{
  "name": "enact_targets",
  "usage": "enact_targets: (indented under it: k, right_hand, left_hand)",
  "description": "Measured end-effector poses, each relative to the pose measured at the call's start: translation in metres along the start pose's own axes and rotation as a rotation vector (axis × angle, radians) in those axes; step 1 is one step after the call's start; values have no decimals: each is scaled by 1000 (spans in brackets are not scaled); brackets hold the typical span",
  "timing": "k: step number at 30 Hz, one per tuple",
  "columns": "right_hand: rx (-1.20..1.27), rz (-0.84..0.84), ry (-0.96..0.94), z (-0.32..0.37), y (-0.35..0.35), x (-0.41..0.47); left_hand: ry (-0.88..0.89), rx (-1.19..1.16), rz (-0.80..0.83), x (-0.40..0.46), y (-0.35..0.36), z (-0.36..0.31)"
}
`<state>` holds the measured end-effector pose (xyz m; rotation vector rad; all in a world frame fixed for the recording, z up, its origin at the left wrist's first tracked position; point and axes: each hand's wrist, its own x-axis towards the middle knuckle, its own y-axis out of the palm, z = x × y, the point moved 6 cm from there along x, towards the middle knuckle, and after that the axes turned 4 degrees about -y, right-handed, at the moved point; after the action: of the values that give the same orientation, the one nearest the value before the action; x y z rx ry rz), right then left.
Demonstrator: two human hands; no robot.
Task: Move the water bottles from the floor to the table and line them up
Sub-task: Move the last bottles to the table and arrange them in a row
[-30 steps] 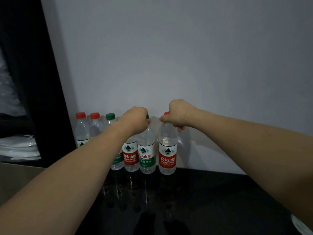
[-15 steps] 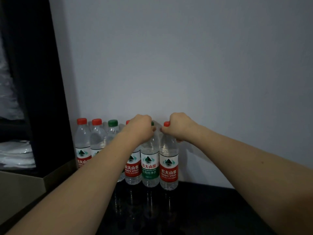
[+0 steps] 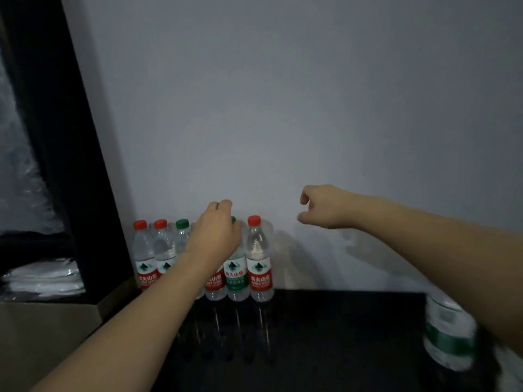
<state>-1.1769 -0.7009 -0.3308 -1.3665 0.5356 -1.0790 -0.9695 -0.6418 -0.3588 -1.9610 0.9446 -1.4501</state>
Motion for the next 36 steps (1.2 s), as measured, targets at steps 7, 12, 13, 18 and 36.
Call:
enact_targets:
  k: [7, 12, 13, 18, 36]
  right_hand:
    - [-152, 33, 91, -50, -75, -136]
    - [-237, 130, 202, -102, -92, -223]
    - [-244, 142, 220, -113, -94, -237]
    - [-241, 183, 294, -154, -102, -279]
    - [-62, 403, 294, -204, -68, -304]
  left_hand:
    - [228, 45, 39, -58, -62, -102]
    - [416, 33, 100, -110, -58, -182]
    - [411, 15, 143, -118, -51, -194]
    - [379, -52, 330, -144, -19, -244]
    - [374, 93, 505, -176, 23, -356]
